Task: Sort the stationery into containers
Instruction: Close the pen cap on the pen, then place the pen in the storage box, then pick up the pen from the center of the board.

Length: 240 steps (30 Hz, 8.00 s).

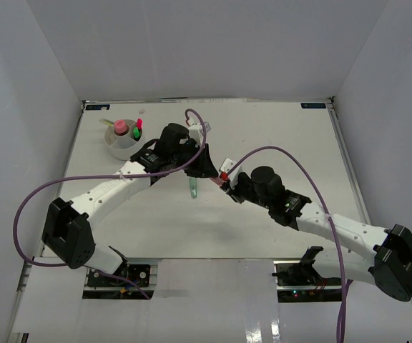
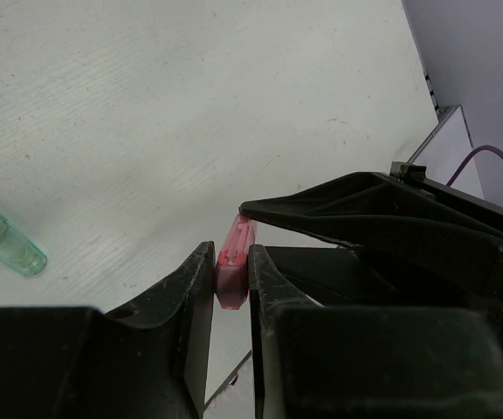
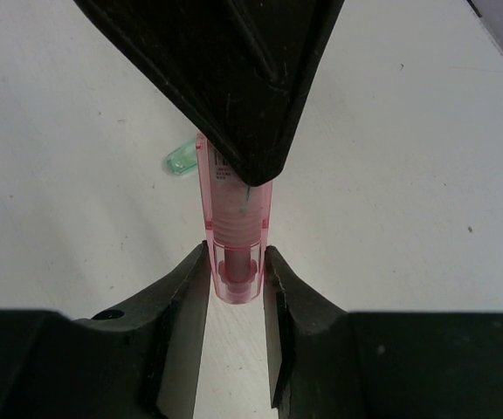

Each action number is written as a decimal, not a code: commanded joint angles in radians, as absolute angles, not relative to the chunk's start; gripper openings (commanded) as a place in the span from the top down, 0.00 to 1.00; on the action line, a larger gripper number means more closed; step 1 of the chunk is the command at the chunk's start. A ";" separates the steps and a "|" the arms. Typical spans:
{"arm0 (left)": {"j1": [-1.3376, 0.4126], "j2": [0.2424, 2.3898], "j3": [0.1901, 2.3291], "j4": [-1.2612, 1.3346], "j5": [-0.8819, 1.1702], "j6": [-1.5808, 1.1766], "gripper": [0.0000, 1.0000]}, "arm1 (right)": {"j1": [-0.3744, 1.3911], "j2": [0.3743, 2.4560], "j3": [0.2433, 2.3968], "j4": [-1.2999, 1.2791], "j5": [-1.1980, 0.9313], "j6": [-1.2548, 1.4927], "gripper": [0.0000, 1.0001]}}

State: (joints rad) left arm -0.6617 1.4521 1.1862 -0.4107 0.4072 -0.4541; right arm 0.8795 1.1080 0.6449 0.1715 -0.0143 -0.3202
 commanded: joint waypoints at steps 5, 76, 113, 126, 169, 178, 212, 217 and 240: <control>-0.712 1.505 1.163 -0.417 0.425 -0.469 0.78 | 0.888 1.103 0.782 0.387 -0.080 -0.333 0.86; -0.086 1.373 1.362 -0.696 -0.031 -0.400 0.76 | 0.887 0.891 0.426 0.365 0.184 -0.190 0.10; 0.198 1.631 1.351 -0.500 0.164 -0.512 0.53 | 0.885 0.914 0.416 0.380 0.153 -0.156 0.10; 0.202 1.468 1.299 -0.496 0.232 -0.486 0.16 | 0.885 1.041 0.500 0.347 0.087 -0.112 0.10; 0.199 0.974 0.723 -0.322 0.423 -0.448 0.04 | 1.029 1.948 1.192 -0.018 0.425 0.406 0.27; 0.199 0.976 0.719 -0.321 0.426 -0.448 0.04 | 1.032 1.939 1.129 -0.012 0.457 0.428 0.34; 0.199 0.992 0.713 -0.316 0.449 -0.449 0.04 | 1.003 1.867 0.908 0.172 0.437 0.270 0.68; 0.196 0.999 0.710 -0.308 0.480 -0.462 0.04 | 1.005 1.807 0.853 0.225 0.436 0.229 0.72; -0.150 1.038 0.643 -0.077 0.630 -0.804 0.05 | 1.048 1.279 0.617 0.367 0.244 -0.054 0.72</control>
State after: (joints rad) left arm -0.1413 1.0317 0.6792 -0.1448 0.6357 -0.7219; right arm 1.0435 1.3392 0.6334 0.3172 0.2806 0.0029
